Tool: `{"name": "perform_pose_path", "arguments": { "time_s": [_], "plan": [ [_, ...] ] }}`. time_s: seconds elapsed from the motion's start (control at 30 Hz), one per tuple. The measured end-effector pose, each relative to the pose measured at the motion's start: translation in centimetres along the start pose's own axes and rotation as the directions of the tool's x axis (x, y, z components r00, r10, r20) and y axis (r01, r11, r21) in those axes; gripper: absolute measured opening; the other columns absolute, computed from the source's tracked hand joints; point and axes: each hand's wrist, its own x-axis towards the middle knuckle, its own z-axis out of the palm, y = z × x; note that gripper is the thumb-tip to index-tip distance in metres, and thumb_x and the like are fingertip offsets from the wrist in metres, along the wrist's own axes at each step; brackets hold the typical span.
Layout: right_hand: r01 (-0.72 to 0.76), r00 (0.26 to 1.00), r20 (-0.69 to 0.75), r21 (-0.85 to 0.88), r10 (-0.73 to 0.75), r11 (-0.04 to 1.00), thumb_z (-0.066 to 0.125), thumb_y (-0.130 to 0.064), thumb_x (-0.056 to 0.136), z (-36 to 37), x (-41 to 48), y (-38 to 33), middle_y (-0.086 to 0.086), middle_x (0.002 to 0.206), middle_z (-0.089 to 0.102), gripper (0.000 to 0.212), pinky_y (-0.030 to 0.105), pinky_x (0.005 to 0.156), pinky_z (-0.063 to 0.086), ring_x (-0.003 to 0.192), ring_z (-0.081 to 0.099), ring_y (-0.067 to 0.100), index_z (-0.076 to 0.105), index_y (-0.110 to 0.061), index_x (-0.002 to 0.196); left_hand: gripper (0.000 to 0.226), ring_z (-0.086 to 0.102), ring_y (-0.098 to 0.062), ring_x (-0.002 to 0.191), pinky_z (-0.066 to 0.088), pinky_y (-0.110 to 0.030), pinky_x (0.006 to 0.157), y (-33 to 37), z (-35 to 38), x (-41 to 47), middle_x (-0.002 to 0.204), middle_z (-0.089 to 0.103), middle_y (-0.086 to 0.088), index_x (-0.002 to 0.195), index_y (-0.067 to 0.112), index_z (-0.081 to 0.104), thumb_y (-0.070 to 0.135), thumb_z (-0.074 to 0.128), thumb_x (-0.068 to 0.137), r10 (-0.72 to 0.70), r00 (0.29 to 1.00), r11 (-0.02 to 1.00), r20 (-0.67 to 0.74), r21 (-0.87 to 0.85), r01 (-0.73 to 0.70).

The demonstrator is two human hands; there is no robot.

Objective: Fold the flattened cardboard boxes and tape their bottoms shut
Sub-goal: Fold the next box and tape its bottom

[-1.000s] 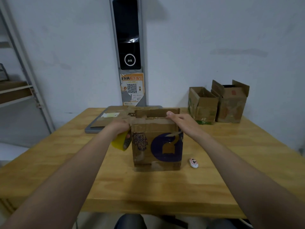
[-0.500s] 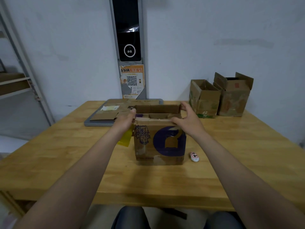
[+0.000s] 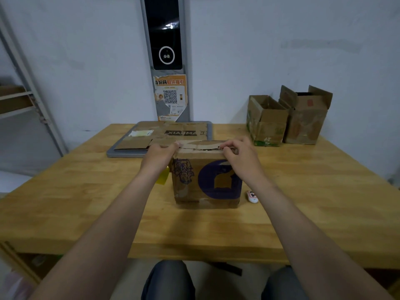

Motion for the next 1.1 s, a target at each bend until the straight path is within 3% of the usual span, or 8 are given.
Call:
{"name": "perform_pose_path", "arguments": {
  "time_s": [0.2,0.33,0.43,0.57,0.8,0.87,0.93,1.1],
  "plan": [
    [0.050,0.997,0.066,-0.147,-0.041,0.988,0.056,-0.024,0.102,2.2,0.1,2.4,-0.011,0.124,0.040,0.018,0.023,0.094,0.026,0.120,0.041,0.025,0.066,-0.034,0.114,0.044,0.051,-0.015,0.097,0.042,-0.033,0.068,-1.0,1.9,0.4,0.100,0.051,0.011,0.113,0.026,0.057,0.056,0.075,0.086,0.040,0.999,0.998,-0.027,0.040,-0.039],
    [0.026,0.999,0.032,-0.153,-0.021,0.988,0.055,-0.036,0.103,3.0,0.6,3.5,-0.010,0.128,0.045,0.020,0.029,0.097,0.032,0.120,0.044,0.025,0.068,-0.033,0.118,0.044,0.053,-0.014,0.091,0.043,-0.034,0.070,-2.3,3.1,0.9,0.098,0.056,0.010,0.110,0.024,0.061,0.061,0.069,0.088,0.025,0.997,1.000,-0.069,0.005,-0.025],
    [-0.020,0.995,0.094,-0.202,0.040,0.979,0.053,-0.038,0.104,2.3,2.0,2.9,-0.007,0.131,0.046,0.028,0.037,0.105,0.042,0.122,0.047,0.026,0.068,-0.030,0.126,0.037,0.059,-0.015,0.079,0.042,-0.033,0.066,-1.4,3.0,2.0,0.081,0.062,0.007,0.081,0.021,0.065,0.056,0.068,0.090,0.009,0.999,0.997,-0.032,0.083,-0.007],
    [0.024,0.993,0.115,-0.358,0.018,0.934,0.058,-0.038,0.101,1.4,2.5,2.4,-0.007,0.121,0.047,0.026,0.031,0.084,0.045,0.103,0.057,0.018,0.070,-0.031,0.123,0.048,0.060,-0.021,0.072,0.041,-0.034,0.065,-1.4,2.6,2.2,0.072,0.061,-0.003,0.060,0.018,0.057,0.054,0.074,0.086,-0.020,0.999,0.997,0.032,0.079,0.017],
    [0.015,0.989,0.142,-0.437,0.052,0.899,0.053,-0.050,0.102,0.9,2.1,2.5,-0.009,0.115,0.041,0.032,0.046,0.087,0.052,0.109,0.047,0.022,0.066,-0.041,0.129,0.031,0.066,-0.011,0.084,0.049,-0.035,0.075,1.0,0.8,0.4,0.089,0.060,0.016,0.103,0.028,0.066,0.058,0.061,0.095,0.095,0.995,0.974,-0.026,0.211,-0.087],
    [0.025,0.988,0.151,-0.427,0.044,0.904,0.053,-0.050,0.102,0.9,2.1,2.6,-0.009,0.113,0.040,0.032,0.043,0.086,0.049,0.109,0.041,0.023,0.066,-0.040,0.129,0.019,0.069,-0.004,0.068,0.051,-0.032,0.070,3.2,-0.1,-0.4,0.095,0.063,0.019,0.103,0.035,0.066,0.052,0.061,0.096,0.214,0.970,0.970,-0.111,0.142,-0.197],
    [0.039,0.986,0.161,-0.423,0.033,0.905,0.053,-0.049,0.102,1.0,2.0,2.7,-0.009,0.112,0.041,0.033,0.042,0.087,0.047,0.108,0.037,0.023,0.066,-0.037,0.130,0.009,0.062,0.004,0.082,0.047,-0.028,0.071,5.5,-0.5,-1.1,0.099,0.062,0.024,0.092,0.040,0.071,0.046,0.065,0.093,0.295,0.948,0.954,-0.117,-0.013,-0.299],
    [0.069,0.985,0.170,-0.458,0.011,0.886,0.054,-0.041,0.101,0.9,1.9,2.9,-0.007,0.113,0.040,0.033,0.044,0.086,0.047,0.108,0.035,0.026,0.061,-0.030,0.131,0.019,0.071,-0.022,0.105,0.062,-0.035,0.080,8.0,1.0,-2.5,0.111,0.078,0.003,0.108,0.033,0.081,0.028,0.066,0.098,0.257,0.906,0.865,0.336,-0.498,-0.060]
  ]
}}
